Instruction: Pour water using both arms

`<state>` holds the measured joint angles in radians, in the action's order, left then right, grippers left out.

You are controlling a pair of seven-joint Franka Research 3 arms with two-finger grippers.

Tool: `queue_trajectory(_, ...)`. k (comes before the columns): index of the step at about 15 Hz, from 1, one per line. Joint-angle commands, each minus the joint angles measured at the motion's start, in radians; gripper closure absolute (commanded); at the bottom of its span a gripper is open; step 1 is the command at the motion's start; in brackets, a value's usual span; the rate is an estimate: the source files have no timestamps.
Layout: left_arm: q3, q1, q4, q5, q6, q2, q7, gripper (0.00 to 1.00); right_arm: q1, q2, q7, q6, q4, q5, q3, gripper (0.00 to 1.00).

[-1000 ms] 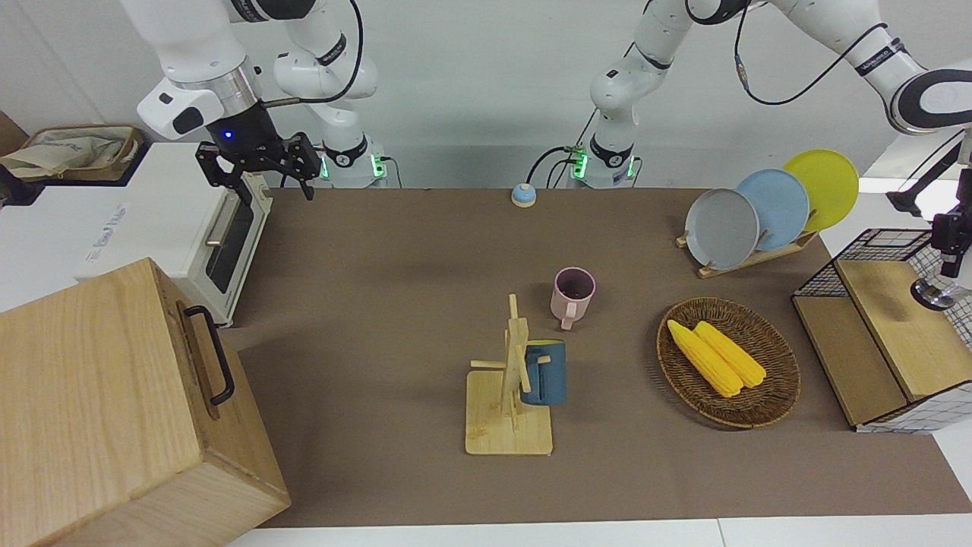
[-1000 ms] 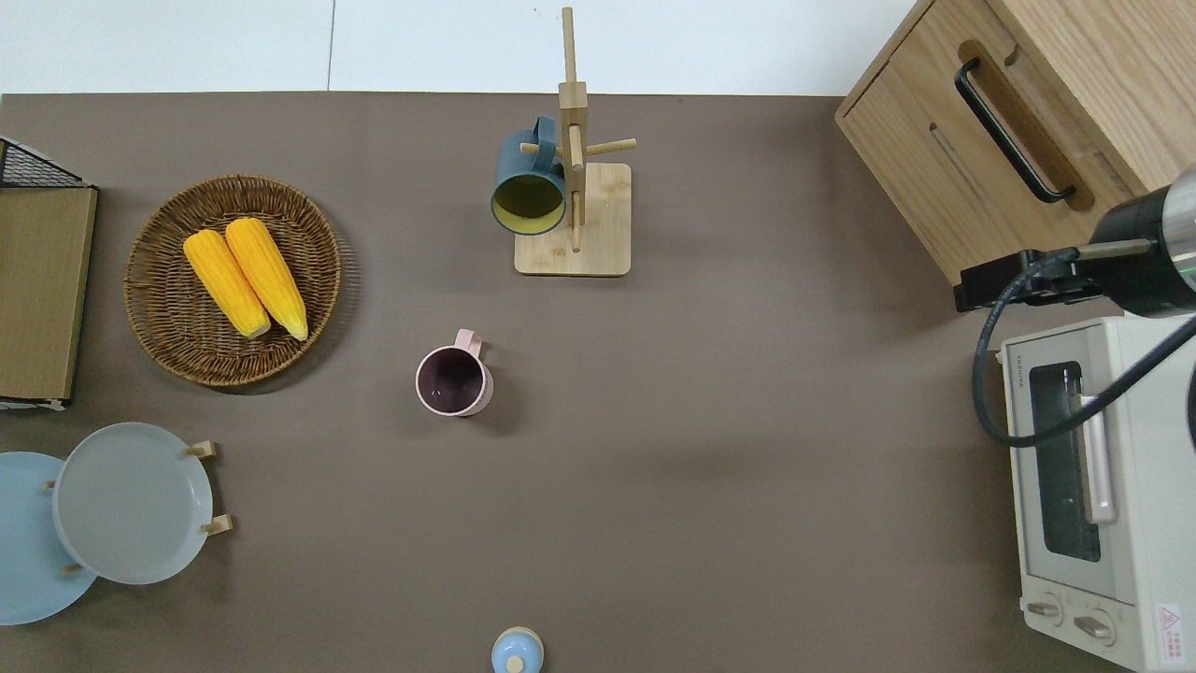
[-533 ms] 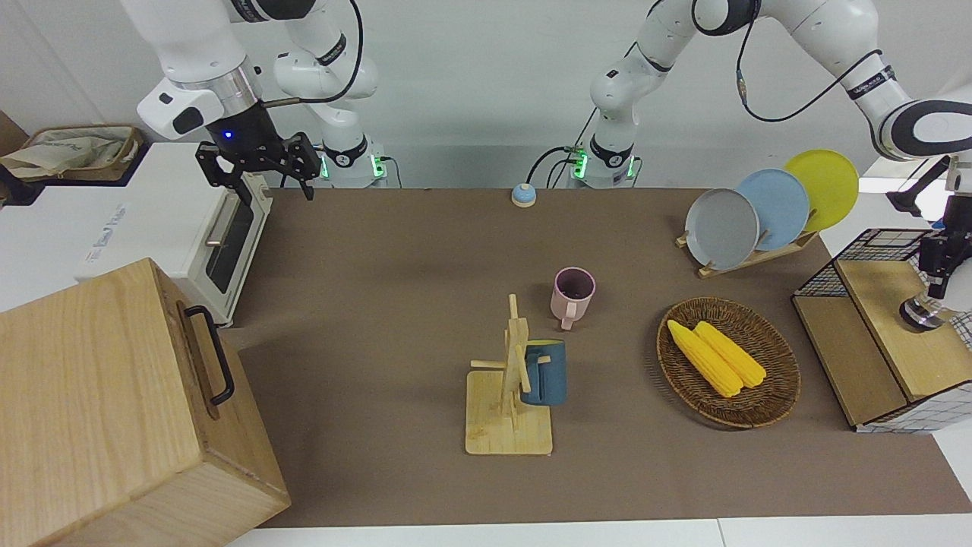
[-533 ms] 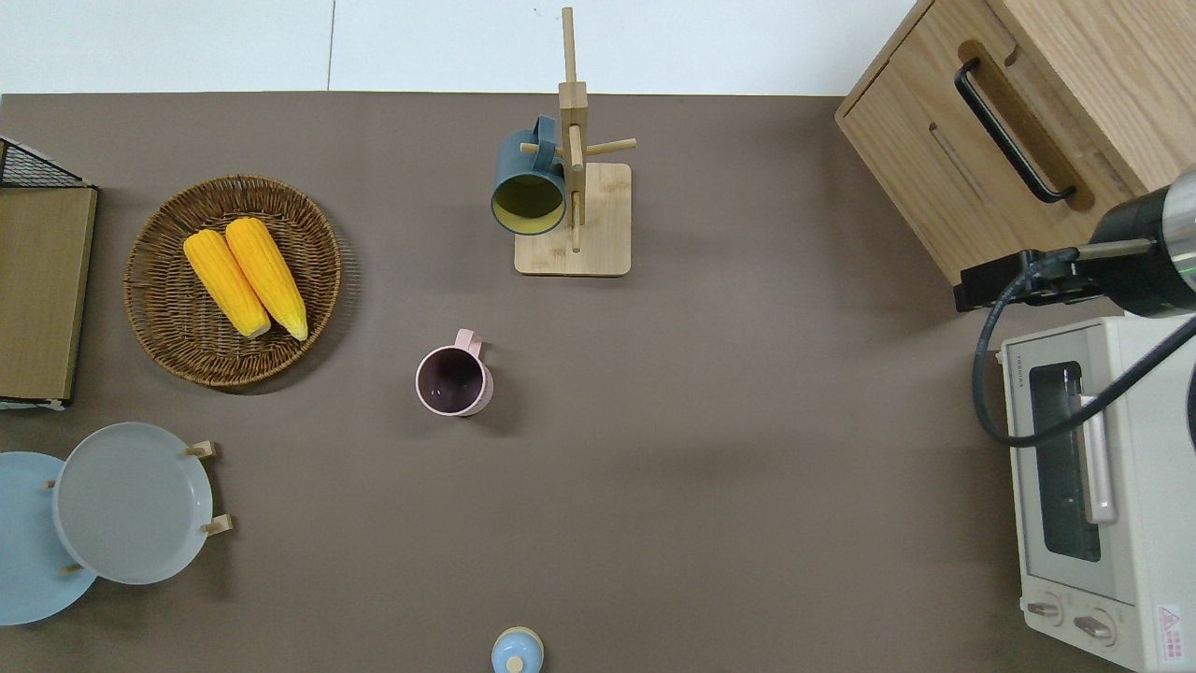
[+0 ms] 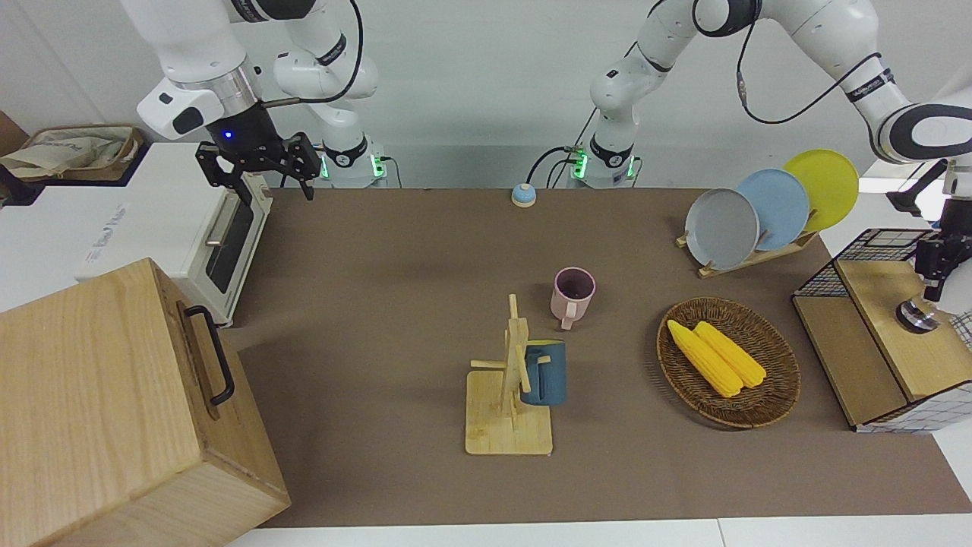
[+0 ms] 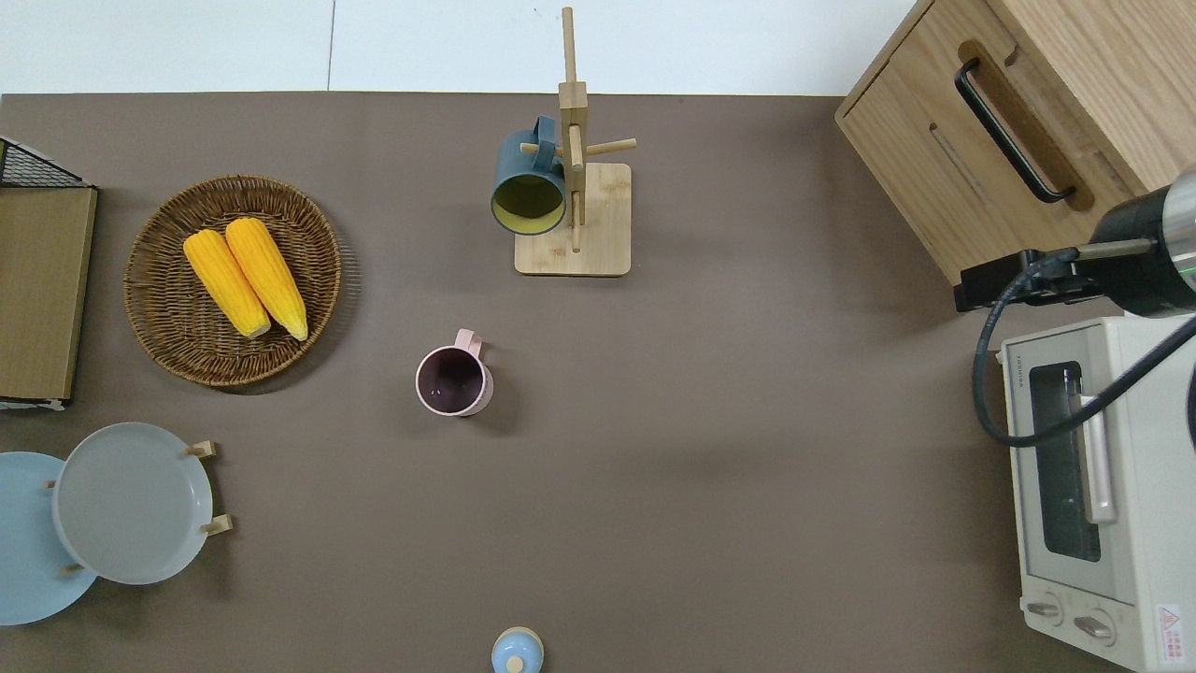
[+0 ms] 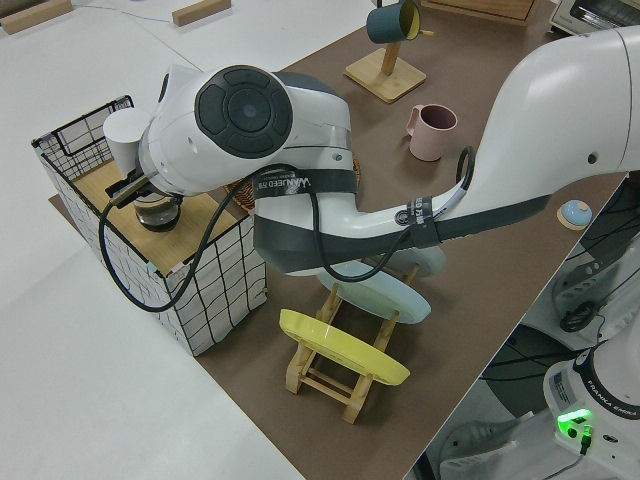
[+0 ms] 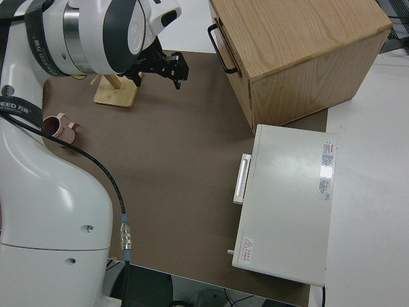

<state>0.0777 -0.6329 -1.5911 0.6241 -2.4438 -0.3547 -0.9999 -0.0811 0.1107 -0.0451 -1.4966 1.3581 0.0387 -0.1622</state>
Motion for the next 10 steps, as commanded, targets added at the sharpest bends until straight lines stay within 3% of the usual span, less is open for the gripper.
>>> queue_trajectory(1, 0.007, -0.001, -0.004, 0.019, -0.023, 0.002, -0.022, 0.79, -0.008, -0.022, 0.011, -0.004, 0.026, 0.023, 0.000, 0.009)
queue_trajectory(2, 0.007, 0.001, -0.004, 0.017, -0.024, -0.001, -0.022, 0.76, -0.008, -0.022, 0.011, -0.004, 0.026, 0.023, 0.000, 0.009)
queue_trajectory(4, 0.007, -0.001, -0.004, 0.014, -0.023, -0.003, -0.023, 0.53, -0.008, -0.022, 0.011, -0.004, 0.026, 0.023, 0.000, 0.009)
queue_trajectory(6, 0.007, -0.002, -0.003, 0.013, -0.023, -0.003, -0.022, 0.01, -0.008, -0.023, 0.011, -0.004, 0.026, 0.023, 0.000, 0.009)
queue_trajectory(10, 0.007, -0.001, 0.003, -0.015, -0.015, 0.006, 0.042, 0.00, -0.008, -0.022, 0.011, -0.004, 0.024, 0.023, 0.000, 0.009)
